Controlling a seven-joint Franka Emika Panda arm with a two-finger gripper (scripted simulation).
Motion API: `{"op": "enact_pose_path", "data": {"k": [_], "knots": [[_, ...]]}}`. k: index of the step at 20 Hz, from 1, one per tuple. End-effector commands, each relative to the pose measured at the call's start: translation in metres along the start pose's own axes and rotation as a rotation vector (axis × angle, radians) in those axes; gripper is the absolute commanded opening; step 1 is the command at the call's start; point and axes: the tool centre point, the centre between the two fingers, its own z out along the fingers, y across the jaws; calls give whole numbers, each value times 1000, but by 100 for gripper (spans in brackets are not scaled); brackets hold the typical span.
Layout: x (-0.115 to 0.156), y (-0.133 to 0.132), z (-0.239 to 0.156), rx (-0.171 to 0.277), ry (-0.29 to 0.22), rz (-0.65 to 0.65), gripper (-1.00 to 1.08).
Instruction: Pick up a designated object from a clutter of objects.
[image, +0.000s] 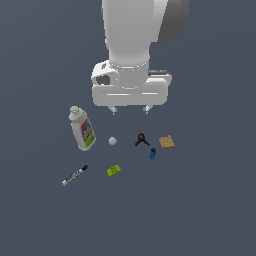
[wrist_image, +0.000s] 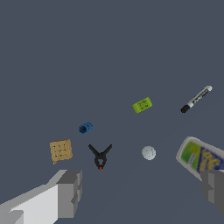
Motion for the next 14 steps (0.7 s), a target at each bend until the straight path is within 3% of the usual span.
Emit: {"op": "enact_pose_path", "data": {"k": [1, 14], "knots": [[0, 2, 6, 0, -1, -9, 100], [-10, 38, 93, -9, -3, -139, 100]]}}
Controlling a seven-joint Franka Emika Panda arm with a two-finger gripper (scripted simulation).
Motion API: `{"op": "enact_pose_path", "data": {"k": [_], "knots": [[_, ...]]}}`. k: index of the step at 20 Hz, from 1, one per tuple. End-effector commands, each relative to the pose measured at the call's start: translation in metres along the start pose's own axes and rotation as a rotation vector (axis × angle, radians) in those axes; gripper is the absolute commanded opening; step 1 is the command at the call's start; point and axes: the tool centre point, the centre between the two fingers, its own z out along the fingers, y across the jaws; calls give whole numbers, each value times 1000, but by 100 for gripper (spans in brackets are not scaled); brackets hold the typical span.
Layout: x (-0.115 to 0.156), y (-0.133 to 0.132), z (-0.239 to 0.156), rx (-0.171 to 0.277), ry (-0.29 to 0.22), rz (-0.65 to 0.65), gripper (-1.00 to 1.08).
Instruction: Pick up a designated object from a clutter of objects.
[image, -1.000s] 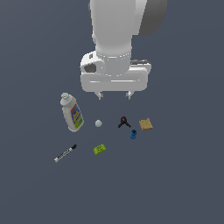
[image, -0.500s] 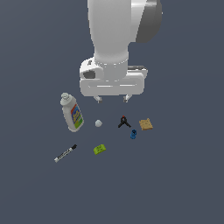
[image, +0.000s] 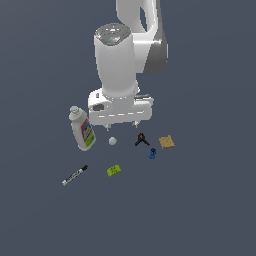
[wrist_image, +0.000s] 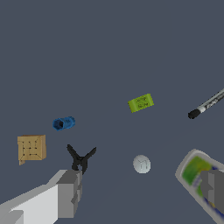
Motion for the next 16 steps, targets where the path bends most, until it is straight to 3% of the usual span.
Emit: {"op": "enact_pose_path", "data": {"k": [1, 16], "knots": [[-6, 9, 24, -3, -2, -37, 100], [-65, 48, 142, -17, -11, -245, 100]]}}
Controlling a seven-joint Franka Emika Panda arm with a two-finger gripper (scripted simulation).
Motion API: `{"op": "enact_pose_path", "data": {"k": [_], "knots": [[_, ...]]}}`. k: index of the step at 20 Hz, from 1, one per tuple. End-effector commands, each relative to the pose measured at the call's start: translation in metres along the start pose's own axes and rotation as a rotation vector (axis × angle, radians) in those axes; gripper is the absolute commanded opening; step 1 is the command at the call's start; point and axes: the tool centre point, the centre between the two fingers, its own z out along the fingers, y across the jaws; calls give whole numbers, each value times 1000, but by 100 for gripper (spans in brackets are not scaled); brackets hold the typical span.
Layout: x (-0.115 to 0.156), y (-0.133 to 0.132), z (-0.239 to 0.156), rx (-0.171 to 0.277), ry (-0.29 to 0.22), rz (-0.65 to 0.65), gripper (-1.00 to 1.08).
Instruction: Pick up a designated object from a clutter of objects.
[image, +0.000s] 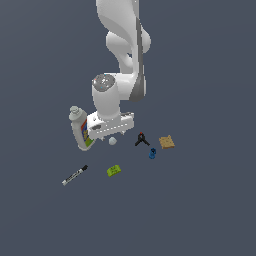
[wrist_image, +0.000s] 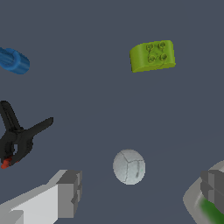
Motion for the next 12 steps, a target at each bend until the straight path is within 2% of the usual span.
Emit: {"op": "enact_pose_path", "data": {"k": [1, 12], "knots": [[-9, 1, 12, -2, 0, -26, 100], [-25, 2, 31, -4, -4, -64, 100]]}}
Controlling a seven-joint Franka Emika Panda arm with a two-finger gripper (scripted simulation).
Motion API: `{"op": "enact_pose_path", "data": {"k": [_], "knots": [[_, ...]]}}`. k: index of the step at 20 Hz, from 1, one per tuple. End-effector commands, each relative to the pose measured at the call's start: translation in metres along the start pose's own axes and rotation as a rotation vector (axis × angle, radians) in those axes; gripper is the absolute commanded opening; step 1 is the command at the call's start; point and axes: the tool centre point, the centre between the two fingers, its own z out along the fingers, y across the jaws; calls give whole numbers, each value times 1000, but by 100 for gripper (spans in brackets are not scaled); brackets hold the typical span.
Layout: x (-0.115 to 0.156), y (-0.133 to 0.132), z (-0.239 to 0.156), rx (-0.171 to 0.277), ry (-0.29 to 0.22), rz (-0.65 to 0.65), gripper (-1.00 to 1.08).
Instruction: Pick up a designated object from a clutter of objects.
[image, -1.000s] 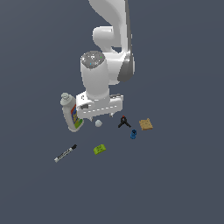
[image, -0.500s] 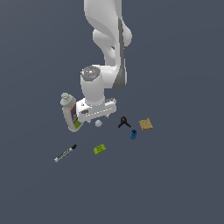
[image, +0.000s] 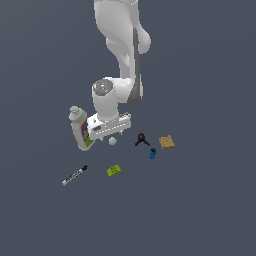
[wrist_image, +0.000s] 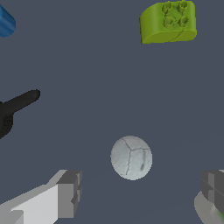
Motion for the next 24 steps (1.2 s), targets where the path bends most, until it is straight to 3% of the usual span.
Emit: {"op": "enact_pose_path", "data": {"k": [1, 20, 21, 24], "knots": [[0, 0, 0, 0, 0, -1, 100], [-1, 0, 51, -1, 1, -3, 100], [-1, 0, 51, -1, 1, -3, -100], [-1, 0, 51, -1, 1, -3, -100]]}}
